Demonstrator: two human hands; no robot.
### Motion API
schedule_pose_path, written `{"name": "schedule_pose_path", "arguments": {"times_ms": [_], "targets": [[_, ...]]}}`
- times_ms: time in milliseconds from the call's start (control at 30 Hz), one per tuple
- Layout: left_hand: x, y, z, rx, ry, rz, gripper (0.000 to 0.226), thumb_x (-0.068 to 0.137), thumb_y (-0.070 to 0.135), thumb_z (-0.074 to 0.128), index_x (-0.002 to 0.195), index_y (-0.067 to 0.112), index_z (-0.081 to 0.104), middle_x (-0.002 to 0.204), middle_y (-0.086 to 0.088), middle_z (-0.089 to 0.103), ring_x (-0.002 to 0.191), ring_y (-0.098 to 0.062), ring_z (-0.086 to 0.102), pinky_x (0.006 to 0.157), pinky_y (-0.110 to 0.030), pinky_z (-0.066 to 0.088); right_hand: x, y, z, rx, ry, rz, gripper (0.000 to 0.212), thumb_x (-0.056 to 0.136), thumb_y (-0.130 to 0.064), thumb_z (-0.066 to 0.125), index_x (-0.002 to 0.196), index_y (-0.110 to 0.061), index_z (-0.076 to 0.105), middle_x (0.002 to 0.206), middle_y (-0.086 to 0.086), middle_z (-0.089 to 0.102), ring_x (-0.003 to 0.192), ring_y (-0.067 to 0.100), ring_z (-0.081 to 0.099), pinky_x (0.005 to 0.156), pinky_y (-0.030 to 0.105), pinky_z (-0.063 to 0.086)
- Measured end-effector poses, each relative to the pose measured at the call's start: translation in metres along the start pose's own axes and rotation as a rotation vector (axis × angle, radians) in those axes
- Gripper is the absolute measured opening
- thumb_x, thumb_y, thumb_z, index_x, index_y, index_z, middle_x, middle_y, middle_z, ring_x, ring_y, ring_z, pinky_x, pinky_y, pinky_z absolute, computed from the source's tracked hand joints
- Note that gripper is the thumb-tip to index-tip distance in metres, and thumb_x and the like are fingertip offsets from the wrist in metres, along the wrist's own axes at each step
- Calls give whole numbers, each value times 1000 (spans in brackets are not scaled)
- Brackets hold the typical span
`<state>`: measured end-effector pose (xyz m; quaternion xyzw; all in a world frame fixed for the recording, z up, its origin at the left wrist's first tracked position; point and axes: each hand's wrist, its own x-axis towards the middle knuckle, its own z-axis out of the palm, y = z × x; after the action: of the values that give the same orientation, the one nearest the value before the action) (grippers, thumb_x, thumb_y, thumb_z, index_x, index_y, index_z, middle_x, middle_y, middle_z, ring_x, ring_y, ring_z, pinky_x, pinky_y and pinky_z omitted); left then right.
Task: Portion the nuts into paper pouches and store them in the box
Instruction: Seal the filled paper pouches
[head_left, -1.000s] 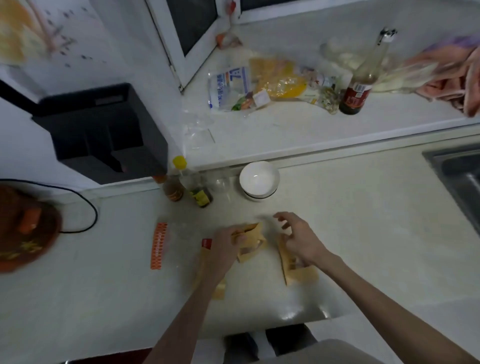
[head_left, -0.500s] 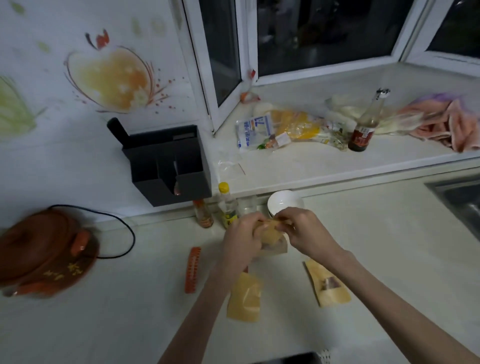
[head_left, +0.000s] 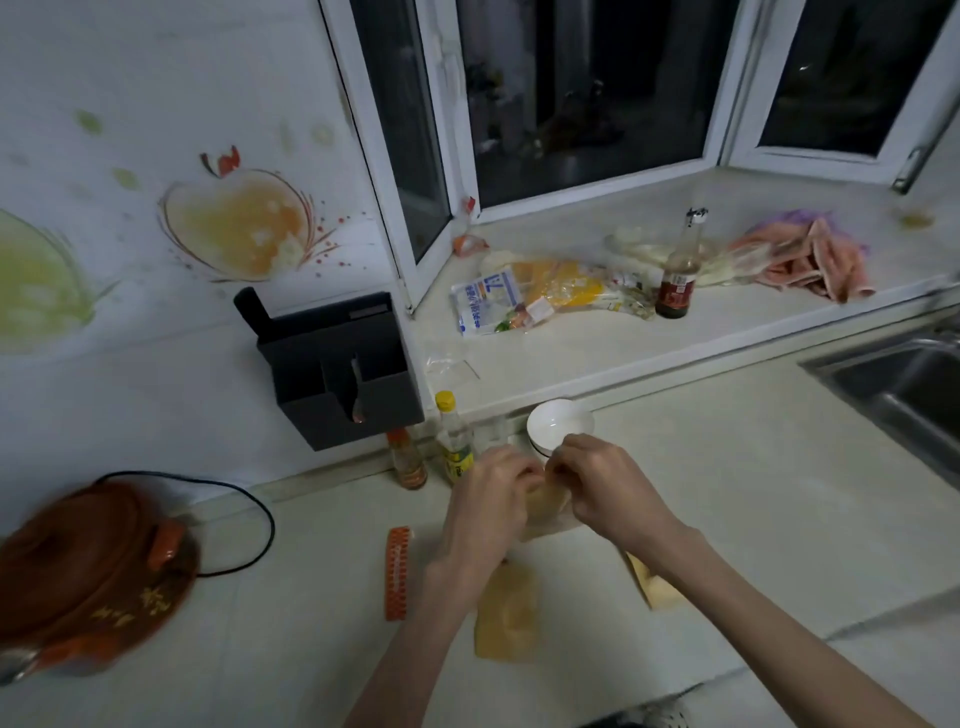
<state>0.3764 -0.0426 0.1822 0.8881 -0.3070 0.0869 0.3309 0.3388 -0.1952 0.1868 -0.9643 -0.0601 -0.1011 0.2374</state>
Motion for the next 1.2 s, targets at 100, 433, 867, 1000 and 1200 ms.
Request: {"name": "schedule_pose_path", "arguments": {"times_ms": [100,433,867,1000,1200], "targets": [[1,5,-9,-3,7,14,8,85,7,65,85,12,71,87,0,67,84,-16,59,76,-23,44,-1,-8,-9,6,22,5,27,68,3,54,85,-12,68,85,5,60,79,29,59,63,42,49],[-8,26,-12,19,-4,38,8,84,9,66,79,14,67,82,3,65,86,-14,57,72,-26,45,-22,-15,-27,31,35,3,25,59,3,52,77,-10,64,78,5,59,70,29,56,56,38,45],[-13,13,-10,-11,-93,-12,4,86,21,69,87,20,72,88,9,65,86,-7,57,77,-23,48,-34,-11,-15,25,41,69,21,68,1,52,80,-14,62,83,0,59,77,23,56,62,39,46],[-15,9,-12,-3,-81,30,7,88,17,67,91,17,74,86,14,58,82,0,49,75,-12,39,-32,-9,-18,44,53,83,14,75,-2,57,81,-12,65,83,2,61,75,24,58,64,38,47],[-16,2,-15,-15,-66,11,8,88,16,68,90,16,75,88,6,67,82,-3,54,76,-16,46,-26,-10,-20,-9,-57,35,29,67,4,53,85,-13,68,83,2,60,75,23,59,64,37,48]]}}
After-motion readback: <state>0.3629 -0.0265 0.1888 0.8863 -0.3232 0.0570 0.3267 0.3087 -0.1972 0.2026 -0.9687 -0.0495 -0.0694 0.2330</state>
